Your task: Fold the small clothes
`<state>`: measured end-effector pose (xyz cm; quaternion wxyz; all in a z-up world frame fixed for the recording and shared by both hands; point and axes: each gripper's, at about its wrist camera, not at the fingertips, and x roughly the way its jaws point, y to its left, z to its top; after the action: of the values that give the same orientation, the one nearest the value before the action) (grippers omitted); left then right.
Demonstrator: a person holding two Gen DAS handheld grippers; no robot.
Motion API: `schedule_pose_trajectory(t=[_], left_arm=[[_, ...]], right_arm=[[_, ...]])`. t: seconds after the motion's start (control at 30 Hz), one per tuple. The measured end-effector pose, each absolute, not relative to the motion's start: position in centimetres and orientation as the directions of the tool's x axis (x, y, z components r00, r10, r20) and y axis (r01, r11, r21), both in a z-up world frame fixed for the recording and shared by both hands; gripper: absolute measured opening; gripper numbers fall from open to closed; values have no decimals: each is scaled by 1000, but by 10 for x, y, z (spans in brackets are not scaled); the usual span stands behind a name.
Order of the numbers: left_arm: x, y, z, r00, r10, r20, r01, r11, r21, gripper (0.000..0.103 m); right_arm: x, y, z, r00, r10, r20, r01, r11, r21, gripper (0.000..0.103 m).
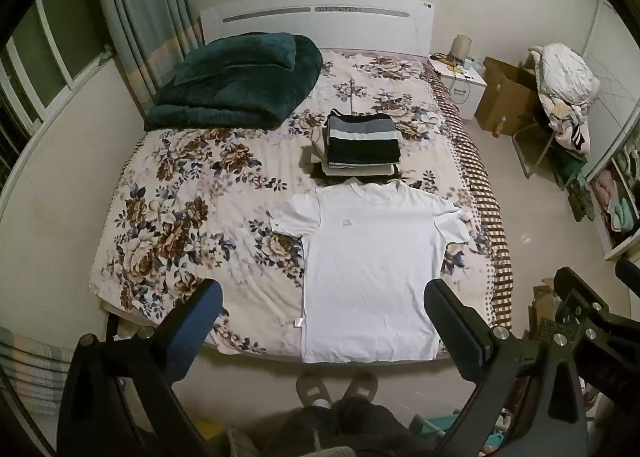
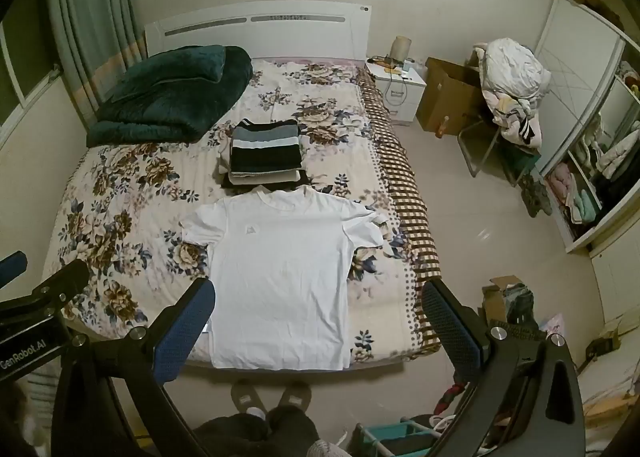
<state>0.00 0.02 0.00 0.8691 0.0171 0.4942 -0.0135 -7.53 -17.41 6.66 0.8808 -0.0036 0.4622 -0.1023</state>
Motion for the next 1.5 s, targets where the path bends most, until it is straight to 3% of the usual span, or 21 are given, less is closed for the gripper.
schedule_pose_trajectory(t=[1.5], left_arm=[[0,1,0,523,-18,-852,41,999,4,103]], right_arm=[[-76,-165,85,565,-187,-803,174,979,-105,103]])
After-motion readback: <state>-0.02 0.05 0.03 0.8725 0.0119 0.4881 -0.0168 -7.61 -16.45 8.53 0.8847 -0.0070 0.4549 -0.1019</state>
